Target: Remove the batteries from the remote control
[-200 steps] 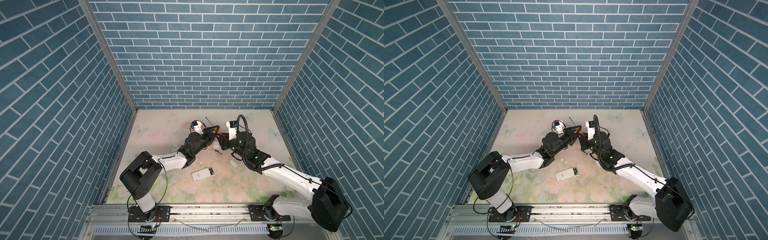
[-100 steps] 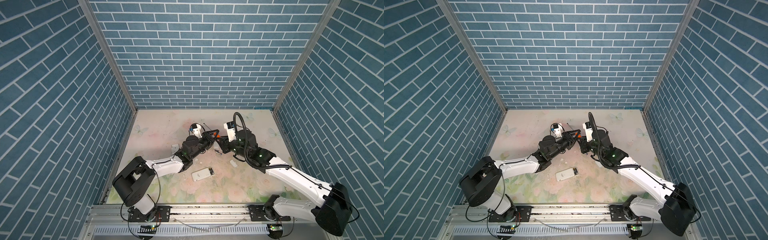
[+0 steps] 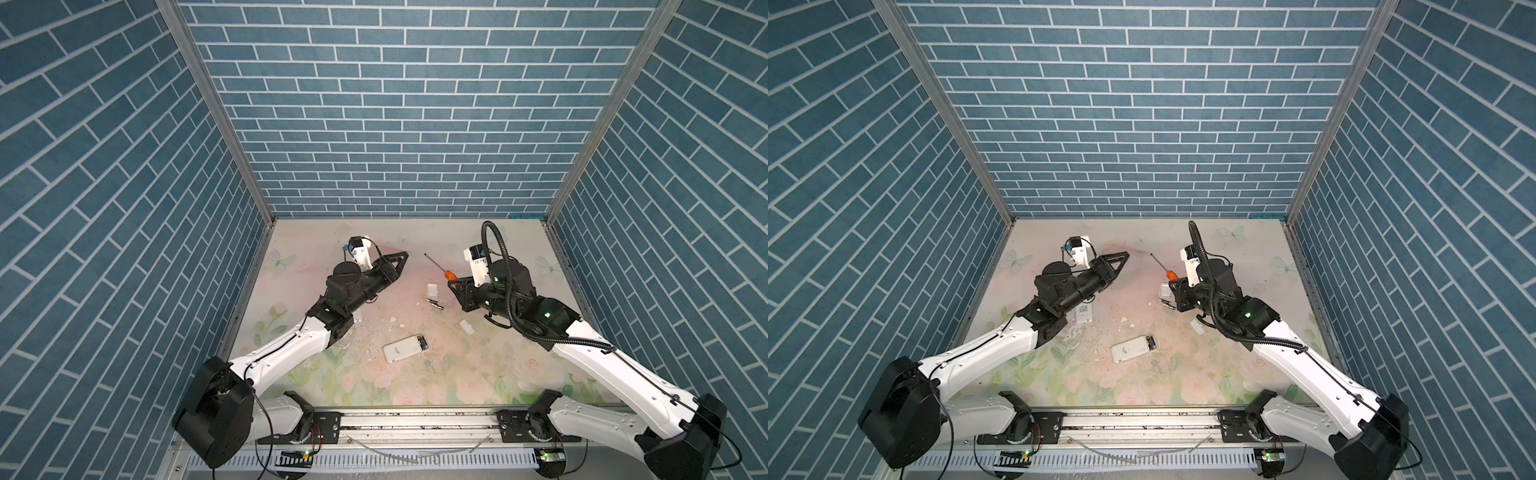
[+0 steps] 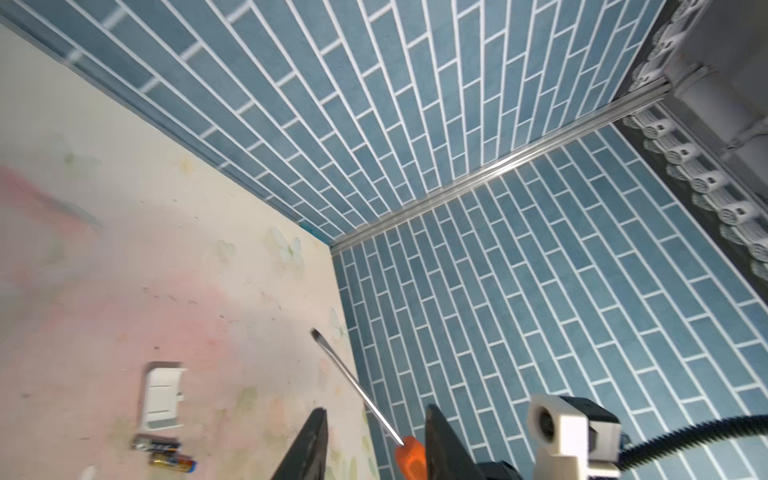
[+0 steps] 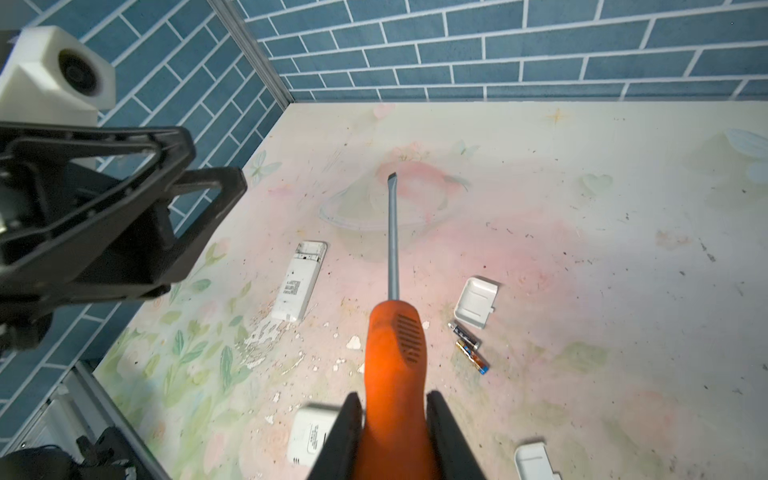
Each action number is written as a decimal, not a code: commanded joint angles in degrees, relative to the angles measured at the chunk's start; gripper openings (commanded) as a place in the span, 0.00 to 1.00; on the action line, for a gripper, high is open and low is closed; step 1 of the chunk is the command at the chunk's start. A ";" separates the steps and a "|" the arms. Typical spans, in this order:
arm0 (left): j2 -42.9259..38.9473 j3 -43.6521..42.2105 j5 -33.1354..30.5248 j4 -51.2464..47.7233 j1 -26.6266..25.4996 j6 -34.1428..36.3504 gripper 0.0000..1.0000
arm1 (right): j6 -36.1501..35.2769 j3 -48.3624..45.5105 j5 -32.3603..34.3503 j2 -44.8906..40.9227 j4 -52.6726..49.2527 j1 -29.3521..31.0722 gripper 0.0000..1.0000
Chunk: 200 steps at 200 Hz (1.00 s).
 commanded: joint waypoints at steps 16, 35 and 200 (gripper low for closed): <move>-3.57 -4.96 3.31 -13.03 2.24 5.73 0.39 | 1.02 8.64 -6.77 -1.66 -13.95 0.12 0.00; -4.87 -6.91 3.66 -17.63 2.26 7.63 0.39 | 0.41 10.90 -8.85 -1.91 -19.85 0.32 0.00; 8.49 -2.21 -3.71 -43.22 -8.35 25.09 0.26 | 4.84 17.79 1.42 4.78 -53.38 15.29 0.00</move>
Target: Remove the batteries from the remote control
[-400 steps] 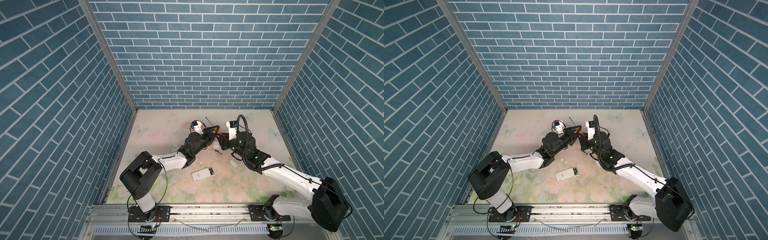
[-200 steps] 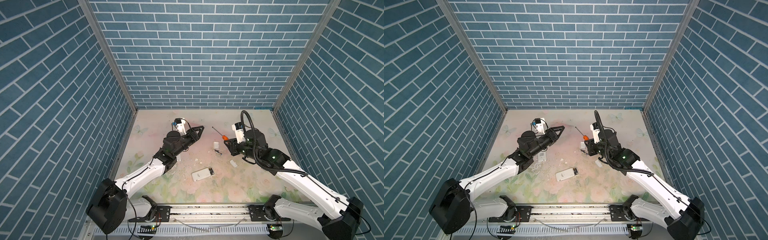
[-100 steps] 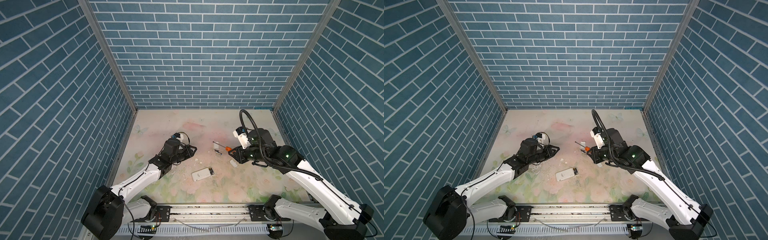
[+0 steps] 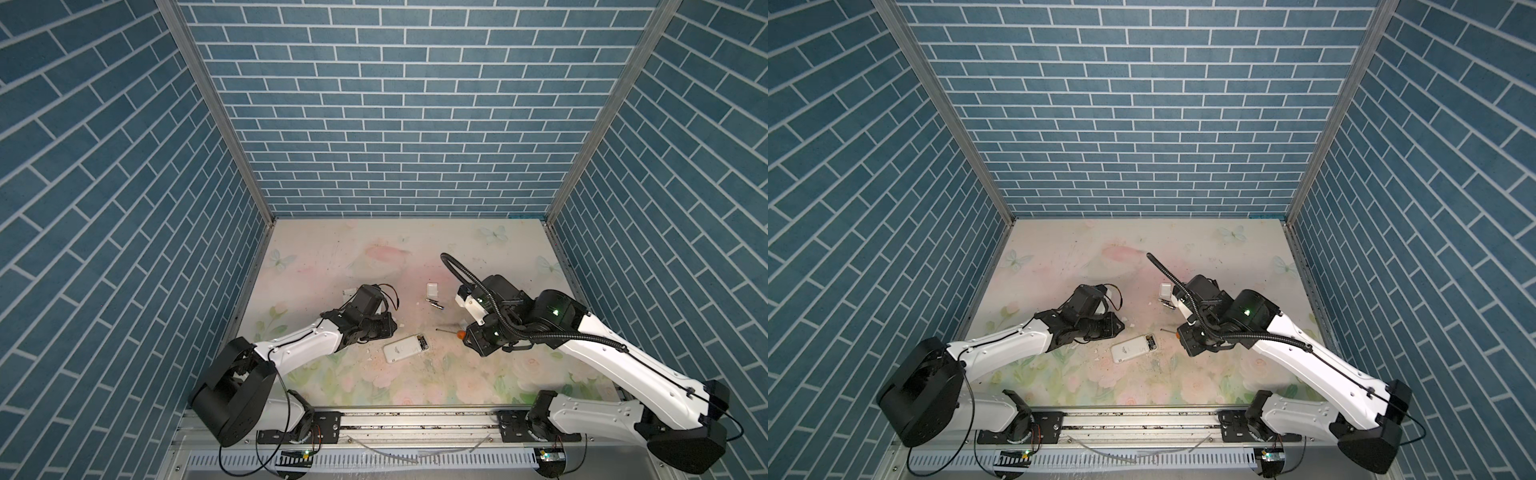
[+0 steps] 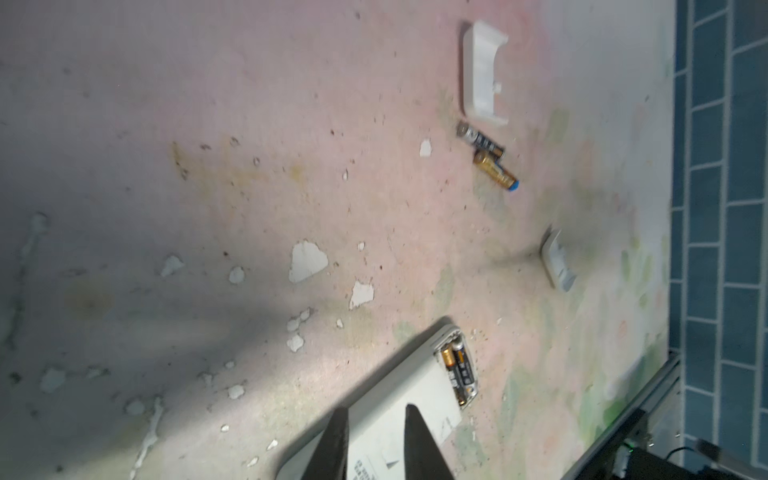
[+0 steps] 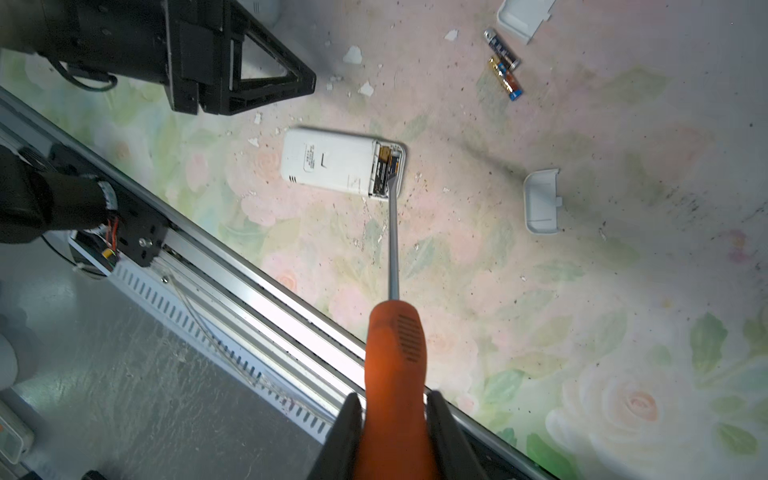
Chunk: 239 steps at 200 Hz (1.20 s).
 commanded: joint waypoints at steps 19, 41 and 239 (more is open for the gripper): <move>0.69 1.04 -5.42 -4.96 -2.60 4.72 0.28 | 3.94 1.65 1.89 -0.29 -5.57 2.66 0.00; 1.21 0.23 -6.03 -4.83 -3.41 4.94 0.28 | 4.56 0.53 1.86 -0.91 -4.03 3.11 0.00; 2.73 -3.34 -7.32 -1.12 -7.24 2.17 0.25 | 4.77 1.39 2.31 0.22 -1.52 3.55 0.00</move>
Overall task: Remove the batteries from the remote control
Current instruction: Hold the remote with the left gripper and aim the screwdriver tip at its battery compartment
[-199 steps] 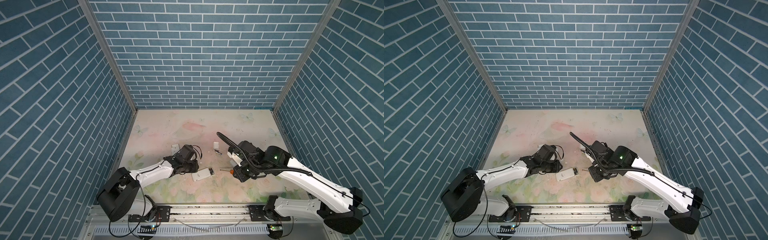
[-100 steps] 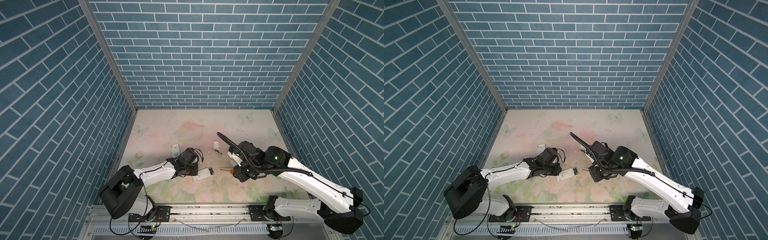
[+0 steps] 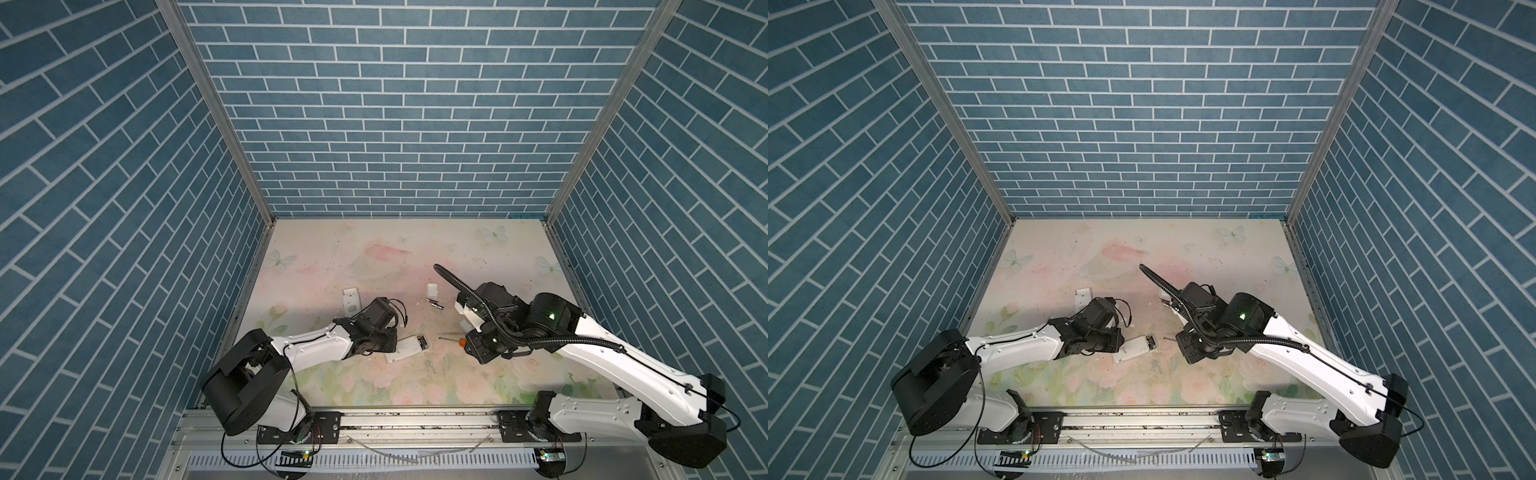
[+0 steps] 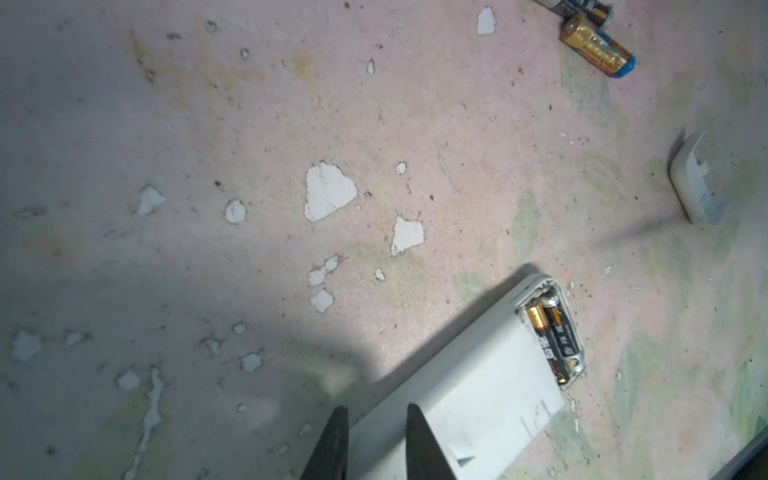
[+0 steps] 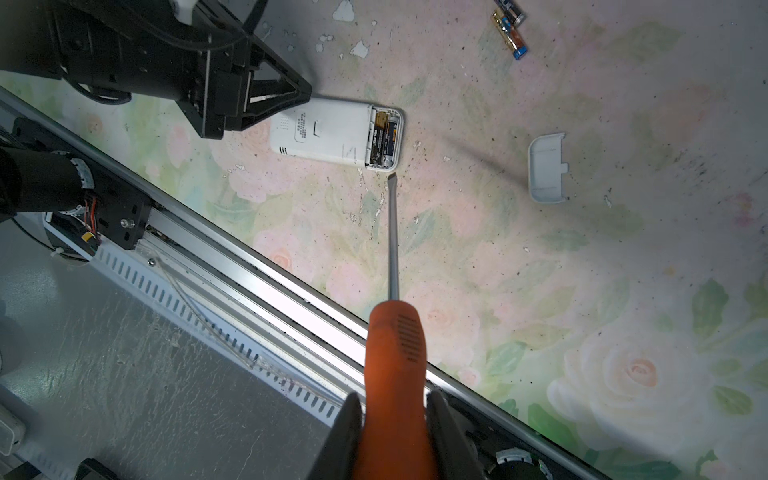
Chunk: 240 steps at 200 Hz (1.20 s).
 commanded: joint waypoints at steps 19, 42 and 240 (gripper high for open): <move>-1.17 -1.71 -0.14 -0.54 -2.09 -2.23 0.26 | 0.39 1.40 1.19 0.34 0.44 0.31 0.00; -2.28 -2.15 -0.12 -1.11 -2.49 -2.78 0.26 | 0.13 1.14 1.29 0.54 0.51 0.32 0.00; 3.49 5.79 -11.52 -13.22 -12.66 18.55 0.66 | -3.57 5.27 -0.43 5.83 -0.01 0.30 0.00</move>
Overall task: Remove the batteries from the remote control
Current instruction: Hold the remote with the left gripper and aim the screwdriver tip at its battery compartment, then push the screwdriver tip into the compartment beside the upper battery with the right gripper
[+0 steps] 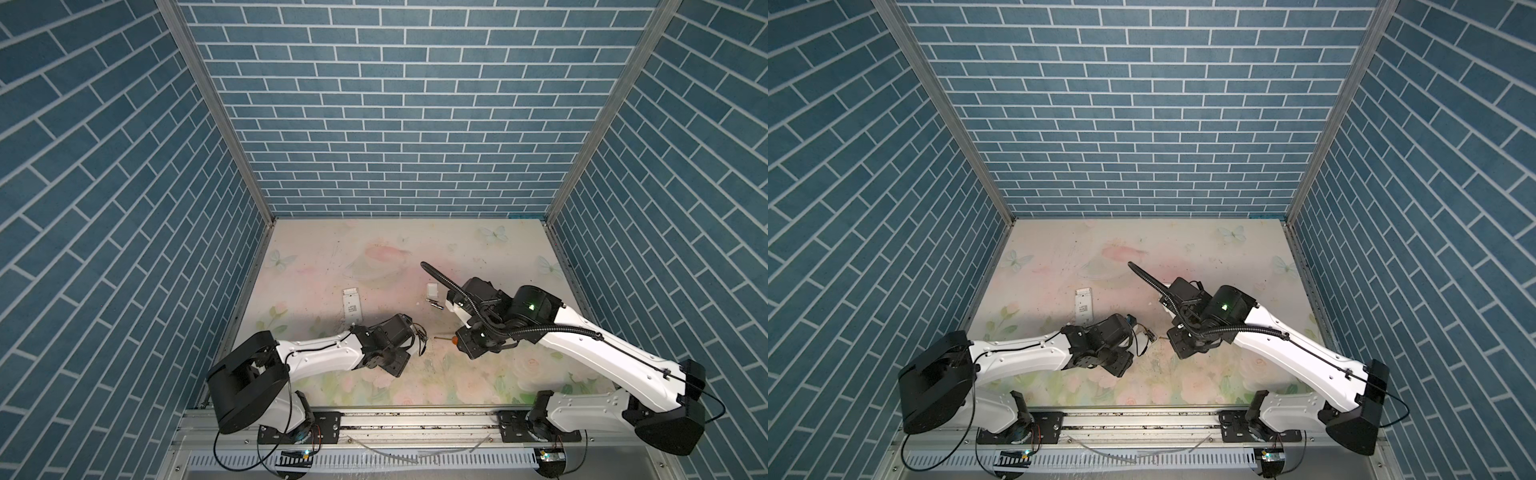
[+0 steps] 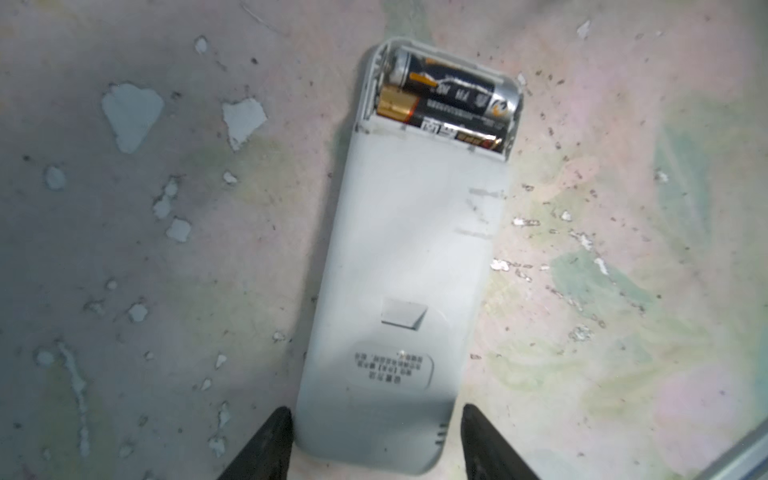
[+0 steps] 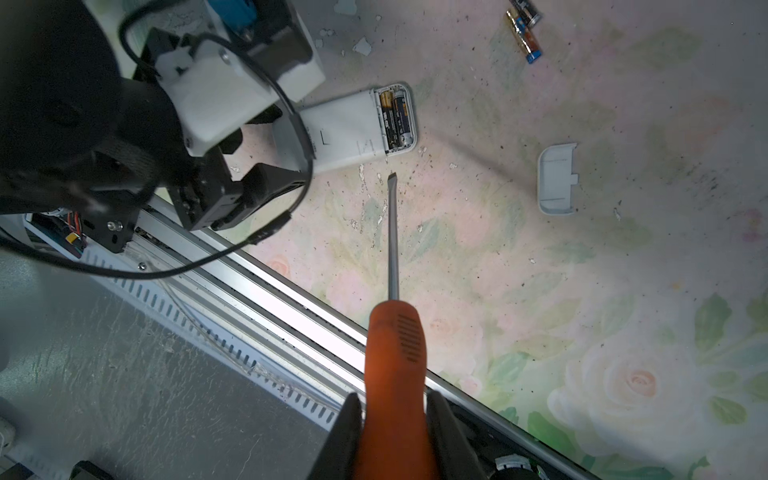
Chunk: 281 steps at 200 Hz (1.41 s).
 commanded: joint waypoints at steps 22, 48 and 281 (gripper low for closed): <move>2.97 1.98 -5.90 -2.01 -0.63 2.83 0.67 | -1.77 2.10 0.02 -0.25 -0.08 0.27 0.00; 4.26 2.28 -6.47 -0.90 -0.65 3.73 0.66 | -1.87 1.31 -0.15 -0.24 0.39 0.35 0.00; 0.01 -3.75 -1.66 3.85 -0.75 8.03 0.37 | -14.49 -5.90 -1.23 8.80 10.24 -5.02 0.00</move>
